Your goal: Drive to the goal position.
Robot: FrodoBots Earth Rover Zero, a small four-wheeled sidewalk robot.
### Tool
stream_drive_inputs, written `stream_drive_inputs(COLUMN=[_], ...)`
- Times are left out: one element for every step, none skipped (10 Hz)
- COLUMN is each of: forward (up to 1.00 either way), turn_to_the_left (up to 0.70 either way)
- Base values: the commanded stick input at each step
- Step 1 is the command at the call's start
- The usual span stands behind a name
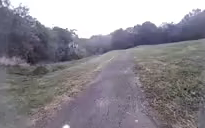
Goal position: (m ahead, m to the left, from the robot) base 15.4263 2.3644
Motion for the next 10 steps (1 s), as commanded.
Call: stream_drive_inputs(forward=[0.45, 0.45, 0.45, 0.45, 0.45, 0.45, 0.45, 0.45, 0.45, 0.45], turn_to_the_left=[-0.27, 0.00, 0.00, 0.00, 0.00, 0.00, 0.00, 0.00, 0.00, 0.00])
